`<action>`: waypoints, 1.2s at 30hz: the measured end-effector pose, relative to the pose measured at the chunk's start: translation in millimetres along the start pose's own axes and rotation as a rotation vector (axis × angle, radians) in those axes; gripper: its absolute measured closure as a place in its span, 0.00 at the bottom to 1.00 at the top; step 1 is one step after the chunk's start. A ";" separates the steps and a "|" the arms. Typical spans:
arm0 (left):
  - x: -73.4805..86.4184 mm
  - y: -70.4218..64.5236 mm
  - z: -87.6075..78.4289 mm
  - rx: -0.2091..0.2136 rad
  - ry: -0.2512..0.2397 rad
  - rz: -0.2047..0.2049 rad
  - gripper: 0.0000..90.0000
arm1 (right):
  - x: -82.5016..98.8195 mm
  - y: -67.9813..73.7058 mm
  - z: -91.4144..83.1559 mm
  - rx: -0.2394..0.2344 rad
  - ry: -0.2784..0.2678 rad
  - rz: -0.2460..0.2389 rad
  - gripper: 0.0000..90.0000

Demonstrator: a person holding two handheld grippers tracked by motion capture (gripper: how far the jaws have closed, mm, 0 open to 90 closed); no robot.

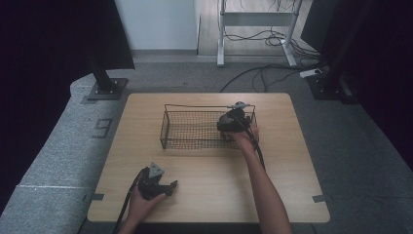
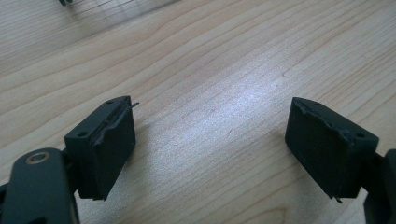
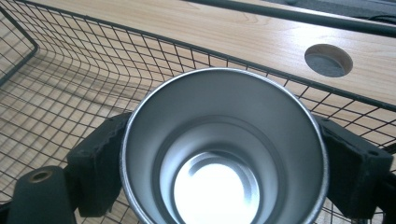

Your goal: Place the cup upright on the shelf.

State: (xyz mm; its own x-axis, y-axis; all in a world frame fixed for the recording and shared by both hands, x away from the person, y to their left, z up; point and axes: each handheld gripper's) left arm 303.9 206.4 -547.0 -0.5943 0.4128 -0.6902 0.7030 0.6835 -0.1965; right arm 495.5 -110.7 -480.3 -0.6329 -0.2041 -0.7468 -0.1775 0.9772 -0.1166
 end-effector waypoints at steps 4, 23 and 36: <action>0.0 0.1 -0.1 0.001 -0.001 -0.001 0.18 | 0.8 1.5 1.8 0.002 0.007 -0.008 0.15; 0.0 0.1 -0.1 0.001 0.000 0.000 0.18 | 3.2 1.8 6.1 0.026 0.050 -0.021 0.14; 0.0 0.1 -0.1 0.001 -0.001 0.000 0.18 | 1.1 4.8 -5.3 0.076 0.025 -0.051 0.09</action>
State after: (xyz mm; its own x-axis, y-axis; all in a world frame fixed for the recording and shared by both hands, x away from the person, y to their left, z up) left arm 304.0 206.6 -547.0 -0.5943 0.4122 -0.6906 0.7030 0.6832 -0.1973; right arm 490.0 -106.5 -478.2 -0.6430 -0.2544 -0.7224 -0.1534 0.9669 -0.2041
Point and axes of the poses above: each handheld gripper's, and its own axes: z roughly forward along the jaws, x roughly out of its underside, y roughly to its left, and after that the axes turned 15 degrees about x, right-handed
